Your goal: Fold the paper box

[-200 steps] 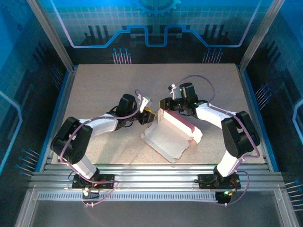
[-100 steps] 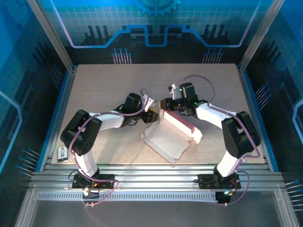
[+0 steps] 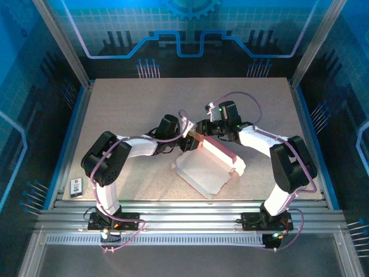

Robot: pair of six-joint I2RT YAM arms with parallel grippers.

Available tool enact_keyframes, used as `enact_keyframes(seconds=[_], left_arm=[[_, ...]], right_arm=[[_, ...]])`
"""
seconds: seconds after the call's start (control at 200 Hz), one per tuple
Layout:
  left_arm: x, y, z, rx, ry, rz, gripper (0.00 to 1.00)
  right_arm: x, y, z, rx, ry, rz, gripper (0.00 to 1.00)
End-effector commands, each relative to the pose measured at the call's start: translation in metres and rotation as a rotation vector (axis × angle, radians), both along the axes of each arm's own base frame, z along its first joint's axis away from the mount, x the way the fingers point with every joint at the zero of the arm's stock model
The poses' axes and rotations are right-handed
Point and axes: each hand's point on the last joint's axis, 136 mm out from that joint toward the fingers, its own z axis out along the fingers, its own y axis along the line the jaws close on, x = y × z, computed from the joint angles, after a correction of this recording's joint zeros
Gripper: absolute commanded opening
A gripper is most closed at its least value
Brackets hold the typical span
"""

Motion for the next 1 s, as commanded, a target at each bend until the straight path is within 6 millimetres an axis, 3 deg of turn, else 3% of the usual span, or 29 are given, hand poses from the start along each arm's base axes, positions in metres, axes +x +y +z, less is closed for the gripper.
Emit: enact_keyframes(seconds=[0.0, 0.59, 0.996], left_arm=[[0.011, -0.013, 0.009, -0.032, -0.049, -0.014, 0.36], [0.026, -0.007, -0.006, 0.084, -0.138, 0.089, 0.08], [0.032, -0.002, -0.009, 0.189, -0.213, 0.181, 0.02]], right_arm=[[-0.016, -0.002, -0.021, -0.031, 0.101, 0.022, 0.2], [-0.014, -0.004, -0.024, -0.021, 0.124, 0.019, 0.18], [-0.014, -0.006, -0.023, -0.027, 0.122, 0.007, 0.17]])
